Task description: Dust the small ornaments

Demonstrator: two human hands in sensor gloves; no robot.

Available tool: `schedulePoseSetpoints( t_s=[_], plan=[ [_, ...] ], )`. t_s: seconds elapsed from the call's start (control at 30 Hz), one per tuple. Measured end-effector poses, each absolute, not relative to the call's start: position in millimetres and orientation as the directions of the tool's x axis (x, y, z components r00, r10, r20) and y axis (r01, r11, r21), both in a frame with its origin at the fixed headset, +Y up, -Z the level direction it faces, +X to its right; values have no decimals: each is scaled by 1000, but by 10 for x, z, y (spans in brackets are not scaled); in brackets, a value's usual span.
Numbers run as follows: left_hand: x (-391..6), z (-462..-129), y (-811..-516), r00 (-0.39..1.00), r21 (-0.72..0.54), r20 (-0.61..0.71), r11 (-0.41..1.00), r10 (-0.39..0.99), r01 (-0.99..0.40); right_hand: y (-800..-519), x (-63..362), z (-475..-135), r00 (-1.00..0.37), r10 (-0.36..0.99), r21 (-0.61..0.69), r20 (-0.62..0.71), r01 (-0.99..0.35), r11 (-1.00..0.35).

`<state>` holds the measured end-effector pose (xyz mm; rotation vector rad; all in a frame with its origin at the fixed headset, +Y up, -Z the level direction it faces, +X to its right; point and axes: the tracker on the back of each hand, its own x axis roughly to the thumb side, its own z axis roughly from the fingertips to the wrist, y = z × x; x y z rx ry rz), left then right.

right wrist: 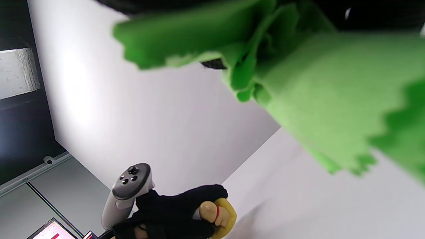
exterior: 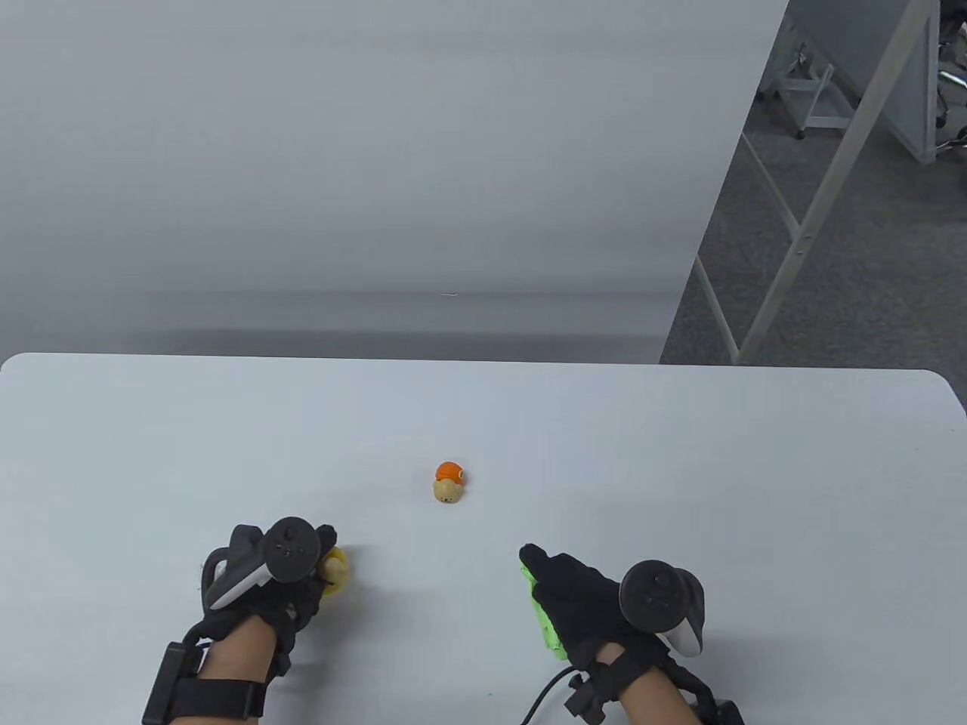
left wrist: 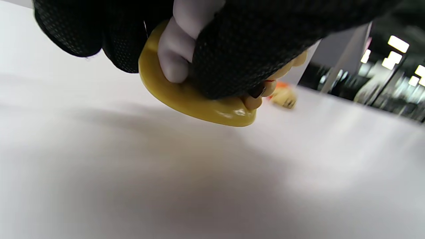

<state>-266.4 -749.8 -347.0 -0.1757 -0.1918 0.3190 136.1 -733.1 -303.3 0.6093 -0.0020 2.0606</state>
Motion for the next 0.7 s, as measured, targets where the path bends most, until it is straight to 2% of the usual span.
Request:
schedulePoseSetpoints(
  t_s=[0.03,0.1,0.2,0.3,0.4,0.5,0.7],
  plan=[
    [-2638,-3443,-7432,904,-166,176,917,390,-363,-7332,1362,-3033,-421,804,236,420,-805,-545],
    [-2578,-3398,-7321,878,-97,207,902,432,-421,-7330,1363,-3033,-418,806,236,420,-807,-542],
    [-2454,-3319,-7174,872,-3,263,904,414,-428,-7325,1374,-3032,-415,810,226,415,-815,-534],
    [-2353,-3251,-7123,818,47,305,850,488,-525,-7322,1393,-3033,-409,815,218,411,-824,-523],
    [-2270,-3210,-7171,721,32,353,763,596,-646,-7330,1415,-3031,-405,820,210,404,-831,-515],
    [-2164,-3211,-7293,637,-92,355,704,684,-704,-7344,1443,-3029,-406,823,201,397,-837,-509],
    [-2028,-3166,-7403,595,-114,376,672,711,-731,-7366,1459,-3037,-404,829,179,387,-849,-497]
  ],
)
